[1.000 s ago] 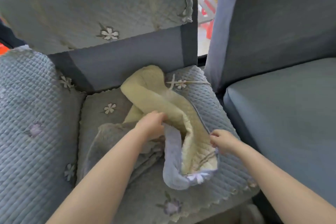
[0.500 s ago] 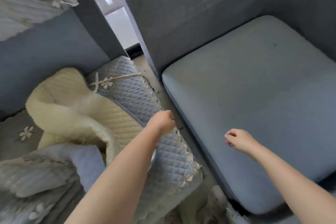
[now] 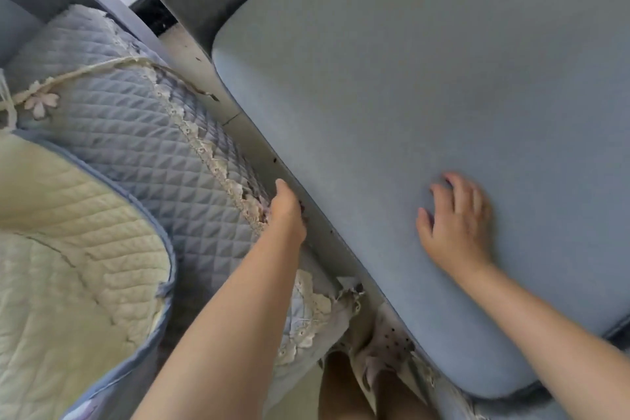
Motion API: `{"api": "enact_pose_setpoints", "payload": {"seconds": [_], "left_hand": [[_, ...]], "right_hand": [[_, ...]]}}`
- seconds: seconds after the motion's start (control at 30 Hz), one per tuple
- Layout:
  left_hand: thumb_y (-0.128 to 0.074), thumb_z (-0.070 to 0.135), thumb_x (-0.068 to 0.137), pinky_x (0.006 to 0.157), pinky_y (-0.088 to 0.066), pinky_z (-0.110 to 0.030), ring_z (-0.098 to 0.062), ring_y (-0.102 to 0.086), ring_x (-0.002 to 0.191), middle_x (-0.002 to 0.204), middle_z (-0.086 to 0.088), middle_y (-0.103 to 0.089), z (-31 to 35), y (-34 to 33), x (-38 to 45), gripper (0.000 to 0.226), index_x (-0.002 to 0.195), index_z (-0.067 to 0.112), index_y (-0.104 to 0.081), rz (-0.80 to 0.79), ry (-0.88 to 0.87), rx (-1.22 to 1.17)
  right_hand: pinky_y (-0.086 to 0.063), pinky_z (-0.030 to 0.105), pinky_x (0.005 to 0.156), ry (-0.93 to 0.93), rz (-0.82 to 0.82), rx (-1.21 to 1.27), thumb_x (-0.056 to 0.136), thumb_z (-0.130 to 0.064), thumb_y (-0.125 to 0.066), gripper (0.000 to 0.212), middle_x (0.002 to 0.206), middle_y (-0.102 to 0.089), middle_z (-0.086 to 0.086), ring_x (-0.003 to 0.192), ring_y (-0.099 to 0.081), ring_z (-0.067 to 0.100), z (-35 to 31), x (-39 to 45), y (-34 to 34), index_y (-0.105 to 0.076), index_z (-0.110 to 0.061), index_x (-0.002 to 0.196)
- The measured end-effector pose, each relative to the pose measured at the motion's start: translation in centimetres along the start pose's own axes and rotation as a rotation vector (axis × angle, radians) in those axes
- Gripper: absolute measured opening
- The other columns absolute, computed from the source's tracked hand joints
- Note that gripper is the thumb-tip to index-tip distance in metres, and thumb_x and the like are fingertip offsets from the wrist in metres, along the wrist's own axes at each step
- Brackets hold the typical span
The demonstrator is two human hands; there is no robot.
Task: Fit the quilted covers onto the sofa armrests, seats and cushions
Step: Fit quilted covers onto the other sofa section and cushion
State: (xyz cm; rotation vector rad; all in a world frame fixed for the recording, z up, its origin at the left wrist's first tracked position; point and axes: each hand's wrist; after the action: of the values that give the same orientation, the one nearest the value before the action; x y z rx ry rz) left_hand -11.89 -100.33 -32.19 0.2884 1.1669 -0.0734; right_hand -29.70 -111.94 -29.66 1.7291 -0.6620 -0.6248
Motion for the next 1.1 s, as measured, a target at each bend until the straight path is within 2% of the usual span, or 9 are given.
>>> {"api": "enact_pose_setpoints", "payload": {"seconds": [0.07,0.17,0.2,0.3,0.53,0.77,0.87,0.97,1.1], "left_hand": [[-0.029,0.049,0.096,0.071,-0.048,-0.032,-0.023,-0.054,0.072,0.082,-0.007,-0.056,-0.7,-0.8,1.9,0.047,0.096,0.01,-0.055,-0.052,0.003,-0.04],[-0.033,0.046,0.096,0.093,-0.047,-0.038,-0.023,-0.057,0.083,0.11,-0.006,-0.06,-2.0,-2.2,4.9,0.044,0.114,0.012,-0.056,-0.128,-0.012,-0.067],[-0.032,0.042,0.097,0.091,-0.046,-0.038,-0.021,-0.055,0.081,0.11,-0.005,-0.059,-2.2,-2.5,5.5,0.042,0.111,0.012,-0.057,-0.135,-0.009,-0.092],[-0.031,0.041,0.098,0.077,-0.046,-0.032,-0.018,-0.052,0.074,0.085,-0.001,-0.057,-2.7,-3.2,6.4,0.037,0.079,0.018,-0.053,-0.132,0.011,-0.149],[-0.031,0.038,0.099,0.04,-0.042,-0.013,-0.011,-0.048,0.047,0.057,0.003,-0.051,-2.9,-3.5,4.7,0.042,0.065,0.017,-0.046,-0.162,-0.05,-0.159],[-0.028,0.041,0.099,0.035,-0.042,-0.012,-0.008,-0.052,0.03,0.036,0.006,-0.055,-2.0,-2.5,2.0,0.045,0.067,0.017,-0.049,-0.199,-0.103,-0.192],[-0.022,0.045,0.099,0.042,-0.048,-0.014,-0.013,-0.062,0.046,0.051,0.005,-0.065,-1.3,-2.1,0.2,0.049,0.076,0.017,-0.055,-0.23,-0.169,-0.176],[-0.016,0.057,0.095,0.087,-0.052,-0.037,-0.034,-0.06,0.106,0.114,-0.008,-0.066,-0.1,-1.4,-3.1,0.065,0.126,0.014,-0.053,-0.223,-0.156,-0.226],[-0.02,0.069,0.087,0.089,-0.05,-0.041,-0.028,-0.06,0.103,0.106,-0.006,-0.065,1.9,-0.6,-8.4,0.067,0.11,0.02,-0.059,-0.251,-0.086,-0.327]], "right_hand": [[-0.035,0.046,0.088,0.038,0.114,0.007,0.075,-0.022,-0.044,0.026,0.103,-0.062,0.028,0.099,-0.041,0.032,0.6,-0.3,-1.0,-0.044,-0.007,0.096],[-0.034,0.047,0.091,0.076,0.209,0.066,0.077,-0.023,-0.046,0.027,0.107,-0.06,0.027,0.103,-0.041,0.032,1.1,-0.3,-1.7,-0.045,-0.007,0.099],[-0.034,0.047,0.092,0.084,0.225,0.085,0.078,-0.024,-0.046,0.027,0.108,-0.06,0.027,0.104,-0.04,0.031,1.0,-0.4,-1.8,-0.045,-0.008,0.1],[-0.039,0.049,0.093,0.067,0.2,0.053,0.078,-0.024,-0.045,0.028,0.11,-0.059,0.026,0.106,-0.04,0.032,1.2,-0.5,-2.3,-0.044,-0.008,0.101],[-0.038,0.049,0.094,0.06,0.209,0.062,0.079,-0.023,-0.045,0.028,0.111,-0.058,0.027,0.106,-0.04,0.032,1.5,-0.8,-2.0,-0.044,-0.008,0.102],[-0.035,0.058,0.096,0.036,0.158,0.045,0.078,-0.022,-0.043,0.031,0.117,-0.054,0.031,0.112,-0.046,0.04,-0.2,-1.2,-0.3,-0.042,-0.004,0.103],[-0.035,0.057,0.096,0.047,0.164,-0.014,0.08,-0.029,-0.042,0.036,0.12,-0.054,0.029,0.114,-0.049,0.042,-1.6,-1.6,1.4,-0.043,-0.005,0.107],[-0.035,0.058,0.095,0.1,0.162,-0.028,0.092,-0.051,-0.026,0.055,0.123,-0.053,0.029,0.117,-0.045,0.039,-2.5,-1.7,5.1,-0.045,-0.004,0.113],[-0.032,0.064,0.095,0.1,0.02,-0.017,0.081,-0.075,-0.01,0.095,0.128,-0.046,0.035,0.119,-0.044,0.05,-2.9,-1.2,12.6,-0.044,0.004,0.123]]}}
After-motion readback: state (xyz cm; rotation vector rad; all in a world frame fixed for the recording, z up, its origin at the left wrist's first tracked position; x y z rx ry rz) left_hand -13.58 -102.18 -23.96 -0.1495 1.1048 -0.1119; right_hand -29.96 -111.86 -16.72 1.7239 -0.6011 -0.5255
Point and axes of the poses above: each hand's wrist, its own x-axis towards the middle knuckle, its own y-axis out of the back of the hand, z = x × y
